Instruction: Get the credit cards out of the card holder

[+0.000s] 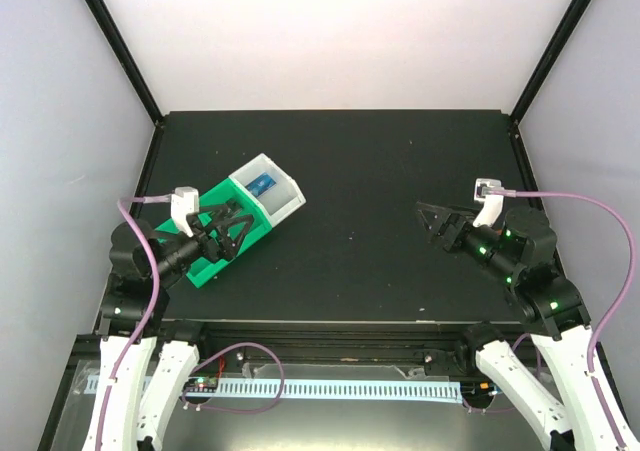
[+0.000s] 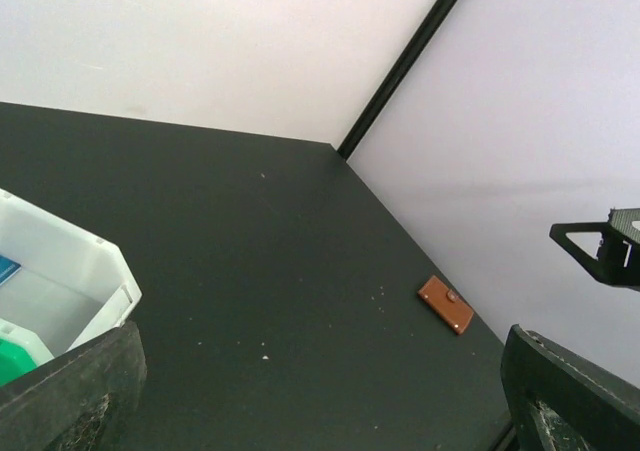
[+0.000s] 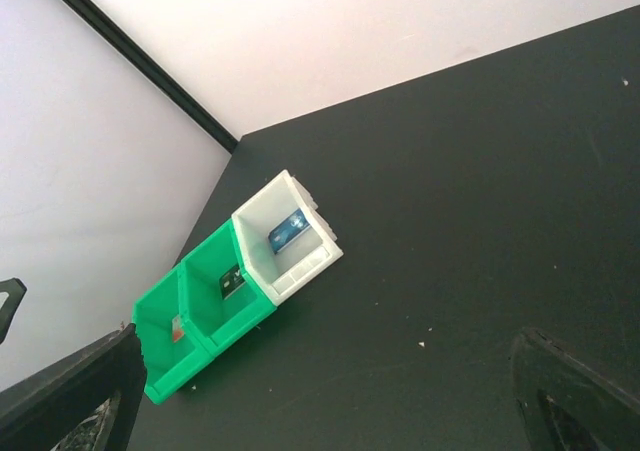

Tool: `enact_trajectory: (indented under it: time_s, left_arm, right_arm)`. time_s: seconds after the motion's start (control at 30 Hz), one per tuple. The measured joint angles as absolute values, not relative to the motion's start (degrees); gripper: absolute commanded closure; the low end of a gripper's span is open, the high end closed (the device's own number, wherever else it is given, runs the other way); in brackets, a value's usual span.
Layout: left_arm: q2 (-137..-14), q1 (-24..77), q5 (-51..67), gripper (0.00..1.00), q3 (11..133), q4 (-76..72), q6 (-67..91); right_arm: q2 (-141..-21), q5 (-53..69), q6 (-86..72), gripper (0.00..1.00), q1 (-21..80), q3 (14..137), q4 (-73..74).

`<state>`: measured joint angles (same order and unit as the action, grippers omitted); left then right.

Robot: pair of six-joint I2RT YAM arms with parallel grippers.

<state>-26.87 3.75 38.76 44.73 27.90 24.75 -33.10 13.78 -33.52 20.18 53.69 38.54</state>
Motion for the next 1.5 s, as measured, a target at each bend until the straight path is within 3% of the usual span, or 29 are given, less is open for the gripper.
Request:
enact_trajectory:
  time_s: [0.33,0.77,1.07,1.5]
  left_arm:
    - [-26.3,3.7,38.6,0.01,41.5,25.8,26.7]
    - [-33.8,3.7,39.1,0.01,38.4,29.2,25.2]
    - [-34.5,3.7,39.2,0.01,36.4,29.1,24.4]
    - [-33.6,4.2,37.0,0.01,36.3,29.3,24.0]
  right_arm:
    - [-34.6,10.3,-33.6,0.0,20.2,49.6,35.6]
    - [-49.7,-6.8,-37.9,0.0,18.8,47.9,35.0]
    - [-58.2,-13.8,-42.1,0.0,5.9,44.8,32.4]
    - [-68.8,-12.9,-46.4,0.0,-13.0,38.2,25.3]
